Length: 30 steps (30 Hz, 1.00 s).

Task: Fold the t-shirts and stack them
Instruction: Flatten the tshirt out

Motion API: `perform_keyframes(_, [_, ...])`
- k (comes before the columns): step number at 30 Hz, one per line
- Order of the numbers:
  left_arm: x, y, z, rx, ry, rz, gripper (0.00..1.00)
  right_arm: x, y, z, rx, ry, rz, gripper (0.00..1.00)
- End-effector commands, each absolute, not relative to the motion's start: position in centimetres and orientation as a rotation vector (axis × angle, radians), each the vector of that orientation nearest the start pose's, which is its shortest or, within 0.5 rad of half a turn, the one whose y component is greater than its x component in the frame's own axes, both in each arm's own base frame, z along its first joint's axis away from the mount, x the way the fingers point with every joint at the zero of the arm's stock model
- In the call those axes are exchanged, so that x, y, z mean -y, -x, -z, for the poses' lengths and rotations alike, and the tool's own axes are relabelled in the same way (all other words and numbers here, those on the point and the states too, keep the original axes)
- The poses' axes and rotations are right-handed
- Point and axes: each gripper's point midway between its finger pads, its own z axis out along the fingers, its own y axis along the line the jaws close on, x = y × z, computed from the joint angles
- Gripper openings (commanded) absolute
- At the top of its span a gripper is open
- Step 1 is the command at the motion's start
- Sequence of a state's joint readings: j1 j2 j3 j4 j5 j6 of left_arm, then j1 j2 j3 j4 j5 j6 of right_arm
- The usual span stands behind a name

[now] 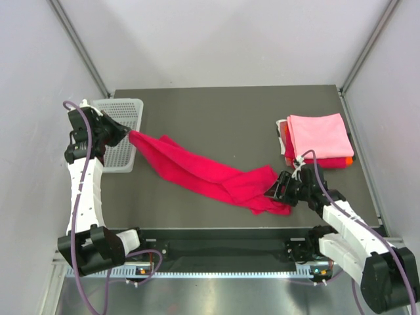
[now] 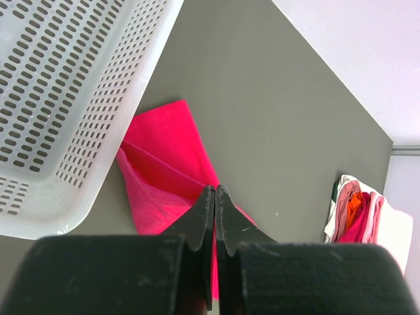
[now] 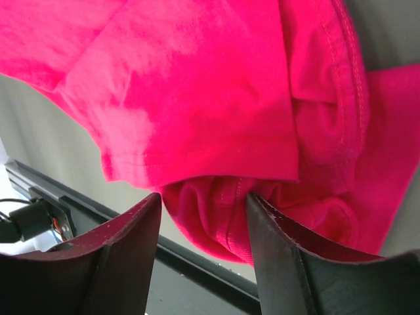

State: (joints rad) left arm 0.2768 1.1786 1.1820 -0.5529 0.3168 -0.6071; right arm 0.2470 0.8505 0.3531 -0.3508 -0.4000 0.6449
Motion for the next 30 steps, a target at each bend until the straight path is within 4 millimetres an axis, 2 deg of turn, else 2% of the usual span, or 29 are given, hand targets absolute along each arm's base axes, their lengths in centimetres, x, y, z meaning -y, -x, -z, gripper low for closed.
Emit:
perform_keyframes(1, [-2.1,-35.5,-28.5,-1.947,0.704,0.536,0.00,-14.9,-20.0,-6.4,-2.441,-0.311,-0.919,0.57])
perform_keyframes(2, [-2.1,-35.6,-28.4,-1.950,0.705,0.537,0.00,-14.9,-20.2,-6.0,-2.452,-0.327,-0.911,0.59])
perform_keyframes(7, [-2.1,-35.6,-28.3,-1.951,0.702,0.538,0.00,-15.3,-22.6,-6.9,-2.391,-0.380,-0.919,0.60])
perform_keyframes(15, [-2.1,-35.6,-28.1,-1.955,0.701,0.538,0.00,-15.1,-24.0,-6.8,-2.331,-0.499,-0.926,0.61])
perform_keyframes(20, [-1.9,-35.7,-28.1,-1.955,0.696,0.551,0.00,-14.1,-24.3,-6.8,-2.275,-0.583,-0.891,0.75])
perform_keyframes(23, [-1.8,-35.7,-28.1,-1.958,0.691,0.556,0.00,-13.6,-24.2,-6.7,-2.263,-0.629,-0.868,0.78])
perform_keyframes(30, [-1.7,-35.7,-28.3,-1.951,0.684,0.562,0.00,-13.0,-24.2,-5.4,-2.265,-0.740,-0.836,0.68])
